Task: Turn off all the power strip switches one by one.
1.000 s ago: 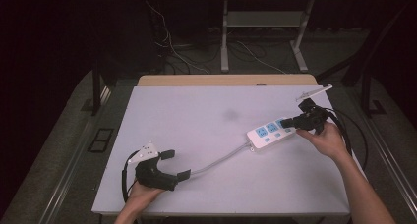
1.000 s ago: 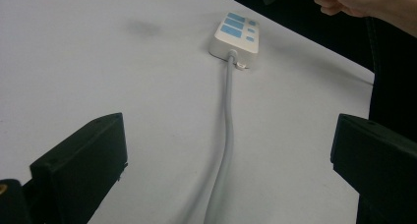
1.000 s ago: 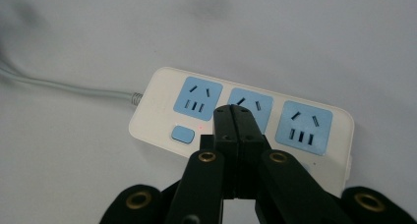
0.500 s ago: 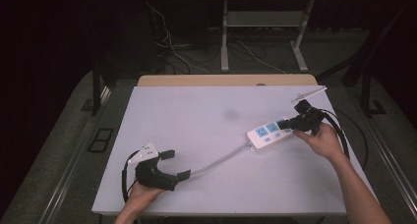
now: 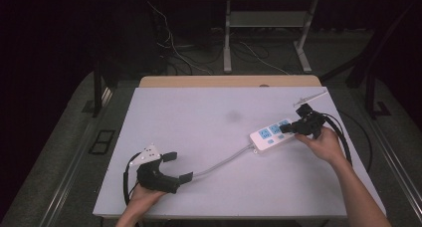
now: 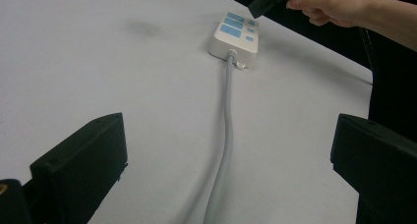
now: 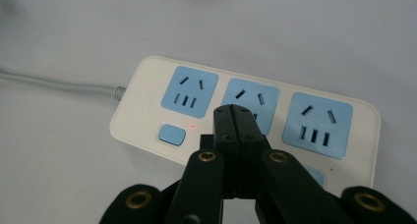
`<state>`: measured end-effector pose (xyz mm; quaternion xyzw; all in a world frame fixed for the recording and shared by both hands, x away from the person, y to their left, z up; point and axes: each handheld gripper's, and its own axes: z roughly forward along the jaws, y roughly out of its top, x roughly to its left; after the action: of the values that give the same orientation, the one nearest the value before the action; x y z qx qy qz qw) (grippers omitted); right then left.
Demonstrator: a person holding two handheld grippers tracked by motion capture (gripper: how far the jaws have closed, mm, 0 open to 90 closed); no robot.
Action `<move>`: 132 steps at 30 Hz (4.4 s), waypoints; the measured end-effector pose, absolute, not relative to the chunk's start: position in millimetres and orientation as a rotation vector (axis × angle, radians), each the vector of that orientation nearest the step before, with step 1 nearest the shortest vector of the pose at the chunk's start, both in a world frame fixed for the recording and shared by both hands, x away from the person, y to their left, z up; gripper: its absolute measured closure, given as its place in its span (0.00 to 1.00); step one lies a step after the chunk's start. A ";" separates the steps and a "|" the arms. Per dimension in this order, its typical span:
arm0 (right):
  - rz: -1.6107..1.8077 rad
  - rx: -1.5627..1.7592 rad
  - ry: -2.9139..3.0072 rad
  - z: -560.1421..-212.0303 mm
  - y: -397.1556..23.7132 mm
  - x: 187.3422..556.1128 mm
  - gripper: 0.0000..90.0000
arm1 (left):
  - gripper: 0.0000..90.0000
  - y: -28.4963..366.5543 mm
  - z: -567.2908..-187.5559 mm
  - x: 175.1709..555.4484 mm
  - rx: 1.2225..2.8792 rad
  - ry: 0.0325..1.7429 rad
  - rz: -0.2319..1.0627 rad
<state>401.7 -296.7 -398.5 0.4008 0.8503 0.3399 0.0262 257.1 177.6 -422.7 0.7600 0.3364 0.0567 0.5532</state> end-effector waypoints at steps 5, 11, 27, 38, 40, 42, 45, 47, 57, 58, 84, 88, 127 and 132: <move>1.042 1.246 2.638 -404.2 -295.8 402.0 1.00 | 0.00 177.7 -422.8 257.1 1.797 0.795 0.135; 1.042 1.255 2.649 -410.4 -295.1 402.7 1.00 | 0.00 177.9 -422.6 257.0 1.795 0.797 0.135; 1.067 1.301 2.631 -417.7 -300.4 400.8 1.00 | 0.00 177.0 -422.8 256.7 1.798 0.797 0.134; 1.087 1.303 2.620 -419.1 -300.0 402.0 1.00 | 0.00 177.5 -421.8 256.1 1.796 0.794 0.139; 1.083 1.305 2.619 -419.1 -298.6 402.1 1.00 | 0.00 177.3 -421.7 256.2 1.798 0.791 0.139; 1.078 1.300 2.623 -418.9 -297.7 402.4 1.00 | 0.00 177.0 -421.9 256.5 1.800 0.791 0.139; 1.065 1.292 2.625 -418.8 -296.5 401.9 1.00 | 0.00 176.8 -421.9 256.4 1.799 0.792 0.139; 1.051 1.288 2.627 -419.0 -295.9 402.3 1.00 | 0.00 176.7 -421.8 256.1 1.799 0.792 0.138; 1.058 1.267 2.622 -419.4 -296.3 400.9 1.00 | 0.00 176.6 -422.1 256.6 1.801 0.793 0.137; 1.056 1.263 2.624 -419.1 -296.3 401.1 1.00 | 0.00 176.8 -422.1 256.6 1.802 0.793 0.137; 1.087 1.292 2.649 -409.0 -298.1 399.9 1.00 | 0.00 176.5 -423.2 258.1 1.803 0.798 0.130; 1.097 1.282 2.649 -404.0 -297.9 396.2 1.00 | 0.00 176.3 -423.2 258.1 1.803 0.797 0.129; 1.044 1.129 2.762 -391.0 -256.0 388.0 1.00 | 0.00 176.8 -422.8 257.8 1.802 0.794 0.133; 1.033 1.150 2.762 -396.0 -255.5 391.2 1.00 | 0.00 177.2 -422.8 257.8 1.802 0.794 0.134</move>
<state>391.2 -255.5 -396.0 0.3632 0.8726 0.3263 -0.0118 257.8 177.2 -422.8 0.7616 0.3357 0.0566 0.5514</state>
